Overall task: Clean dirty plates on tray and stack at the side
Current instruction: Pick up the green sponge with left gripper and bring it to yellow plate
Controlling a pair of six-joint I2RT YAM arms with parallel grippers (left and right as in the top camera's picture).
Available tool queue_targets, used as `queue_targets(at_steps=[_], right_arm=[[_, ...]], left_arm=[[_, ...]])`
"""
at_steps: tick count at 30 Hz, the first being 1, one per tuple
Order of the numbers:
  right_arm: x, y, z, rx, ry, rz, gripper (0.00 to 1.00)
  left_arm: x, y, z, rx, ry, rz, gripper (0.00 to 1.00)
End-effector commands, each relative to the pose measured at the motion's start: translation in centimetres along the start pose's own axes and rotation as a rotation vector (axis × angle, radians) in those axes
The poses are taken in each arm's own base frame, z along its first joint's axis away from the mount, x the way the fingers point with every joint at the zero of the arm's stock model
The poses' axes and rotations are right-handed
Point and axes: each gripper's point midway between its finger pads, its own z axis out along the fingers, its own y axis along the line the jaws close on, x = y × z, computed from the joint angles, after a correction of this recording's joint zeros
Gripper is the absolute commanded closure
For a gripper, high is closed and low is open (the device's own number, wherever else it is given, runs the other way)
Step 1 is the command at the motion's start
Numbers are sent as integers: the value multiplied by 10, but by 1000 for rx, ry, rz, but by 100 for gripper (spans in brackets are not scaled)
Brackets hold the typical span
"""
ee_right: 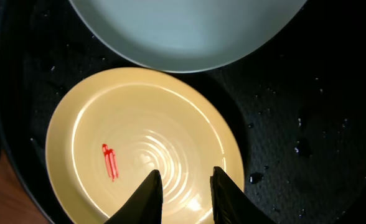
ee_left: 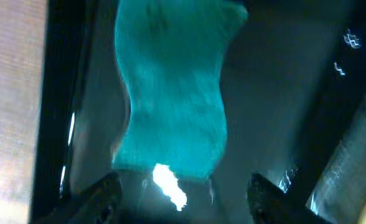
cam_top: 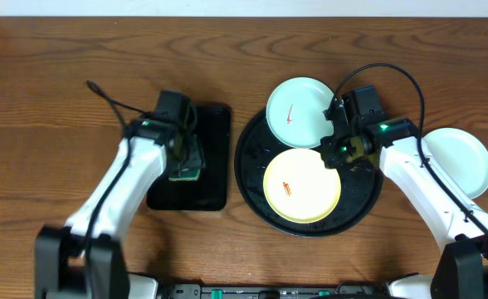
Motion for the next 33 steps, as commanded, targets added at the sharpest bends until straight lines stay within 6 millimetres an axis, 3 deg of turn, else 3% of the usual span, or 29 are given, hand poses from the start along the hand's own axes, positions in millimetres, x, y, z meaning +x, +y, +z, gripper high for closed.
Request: queue_targets(at_steps=[1, 5, 8, 11, 14, 17, 20, 25, 30, 33], right_arm=[[-6, 6, -5, -32, -14, -17, 75], [-5, 8, -5, -43, -11, -14, 75], [-3, 10, -5, -52, -4, -13, 75], [0, 9, -5, -50, 8, -10, 75], [3, 8, -5, -44, 21, -7, 75], [6, 2, -5, -14, 35, 9, 76], [12, -22, -7, 112, 48, 100, 77], [16, -43, -10, 186, 58, 149, 74], [31, -29, 2, 62, 123, 72, 73], [44, -29, 13, 51, 161, 72, 71]], left_arm=[[-6, 8, 26, -61, 13, -49, 36], [-6, 13, 67, -97, 67, -28, 44], [-4, 18, 85, -111, 98, -43, 71], [-2, 17, 91, -94, 119, -54, 92], [-4, 15, 88, -88, 112, -54, 92], [-6, 14, 77, -84, 108, -51, 93], [-10, 11, 60, -69, 94, -46, 92], [-12, -15, 20, 100, 60, 25, 93], [-8, -26, -21, 173, 0, 50, 93], [1, -31, -38, 187, -17, 82, 93]])
